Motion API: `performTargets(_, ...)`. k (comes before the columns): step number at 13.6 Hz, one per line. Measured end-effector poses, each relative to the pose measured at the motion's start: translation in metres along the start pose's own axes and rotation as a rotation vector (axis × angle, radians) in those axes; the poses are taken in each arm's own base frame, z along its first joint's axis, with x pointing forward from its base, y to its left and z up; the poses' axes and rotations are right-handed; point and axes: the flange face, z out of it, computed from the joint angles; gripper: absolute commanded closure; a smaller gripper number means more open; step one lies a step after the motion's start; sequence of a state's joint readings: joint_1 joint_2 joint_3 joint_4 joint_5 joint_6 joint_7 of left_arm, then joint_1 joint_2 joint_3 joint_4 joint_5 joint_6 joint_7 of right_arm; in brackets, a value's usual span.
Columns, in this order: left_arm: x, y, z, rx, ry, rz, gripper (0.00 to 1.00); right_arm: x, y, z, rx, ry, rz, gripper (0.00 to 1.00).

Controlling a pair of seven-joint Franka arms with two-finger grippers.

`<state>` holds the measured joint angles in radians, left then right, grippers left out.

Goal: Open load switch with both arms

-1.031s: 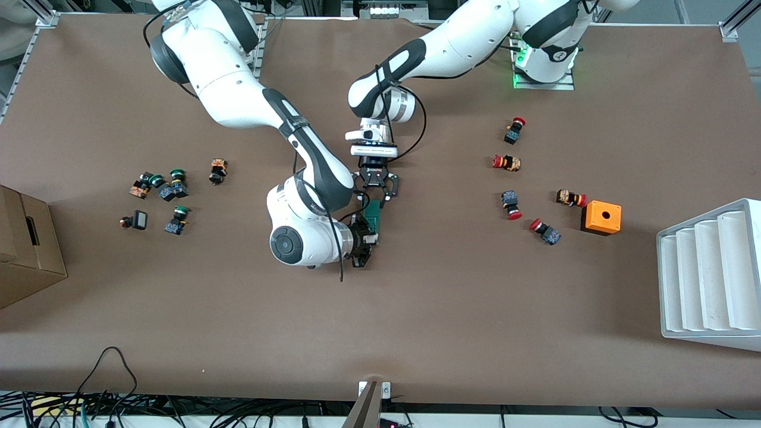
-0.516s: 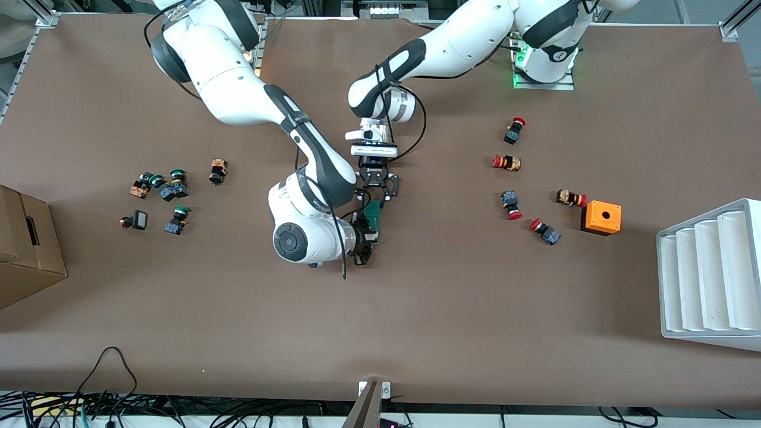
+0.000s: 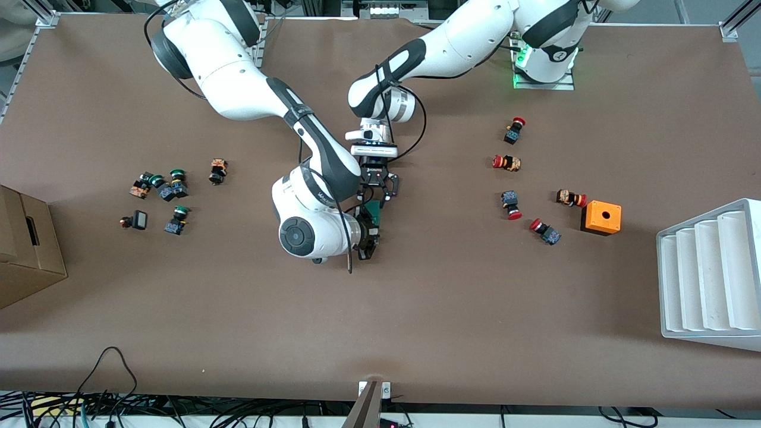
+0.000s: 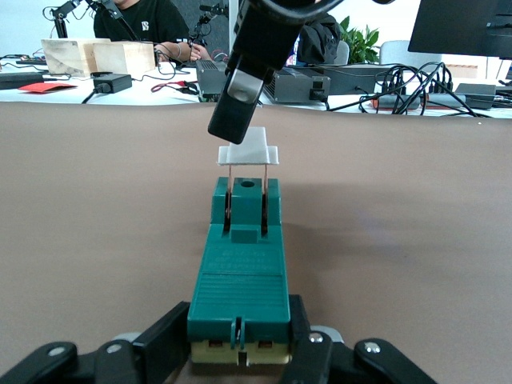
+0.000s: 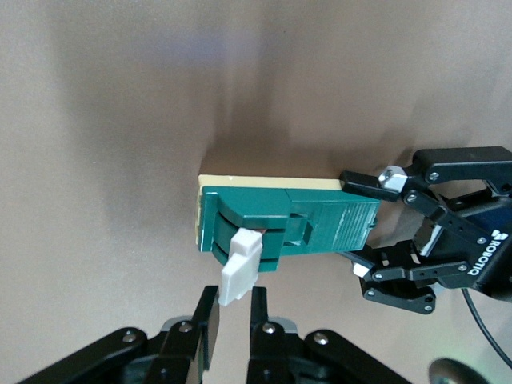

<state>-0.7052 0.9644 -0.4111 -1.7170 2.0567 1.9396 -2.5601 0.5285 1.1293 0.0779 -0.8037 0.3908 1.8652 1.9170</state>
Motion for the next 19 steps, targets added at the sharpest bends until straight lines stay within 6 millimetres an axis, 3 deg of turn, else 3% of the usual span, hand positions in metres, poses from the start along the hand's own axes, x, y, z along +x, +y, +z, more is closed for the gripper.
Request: performTargets(19, 0.000, 0.000, 0.000, 0.000, 0.001, 0.000, 0.47, 0.000, 0.028, -0.001, -0.060, 0.061, -0.056, 0.79)
